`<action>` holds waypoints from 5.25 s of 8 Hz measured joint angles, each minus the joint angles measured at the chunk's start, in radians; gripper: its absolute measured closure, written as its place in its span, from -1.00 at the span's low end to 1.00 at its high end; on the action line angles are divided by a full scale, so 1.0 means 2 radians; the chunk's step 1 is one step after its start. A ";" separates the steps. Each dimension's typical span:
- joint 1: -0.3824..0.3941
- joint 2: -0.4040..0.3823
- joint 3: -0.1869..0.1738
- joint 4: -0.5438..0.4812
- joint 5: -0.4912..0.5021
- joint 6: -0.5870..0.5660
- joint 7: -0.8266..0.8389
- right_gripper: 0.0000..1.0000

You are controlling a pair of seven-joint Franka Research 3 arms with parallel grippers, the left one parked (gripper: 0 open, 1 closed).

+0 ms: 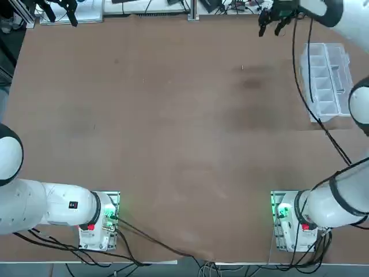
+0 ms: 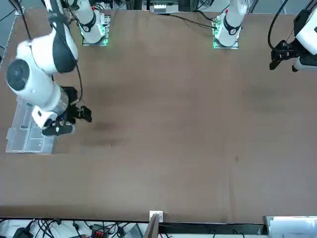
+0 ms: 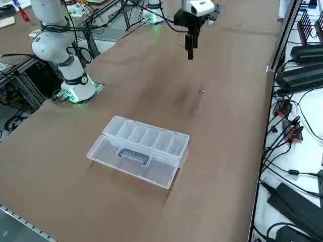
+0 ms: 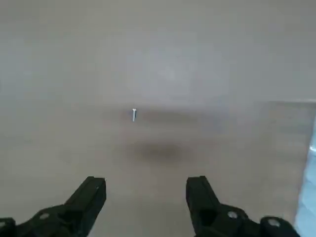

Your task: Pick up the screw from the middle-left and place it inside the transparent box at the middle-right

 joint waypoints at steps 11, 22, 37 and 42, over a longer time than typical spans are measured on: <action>0.015 0.098 -0.001 -0.103 0.000 0.260 0.037 -0.79; 0.029 0.172 -0.001 -0.035 0.000 0.260 0.065 -0.58; 0.031 0.198 -0.001 -0.010 0.000 0.226 0.066 -0.22; 0.031 0.202 -0.001 -0.004 0.000 0.225 0.072 -0.19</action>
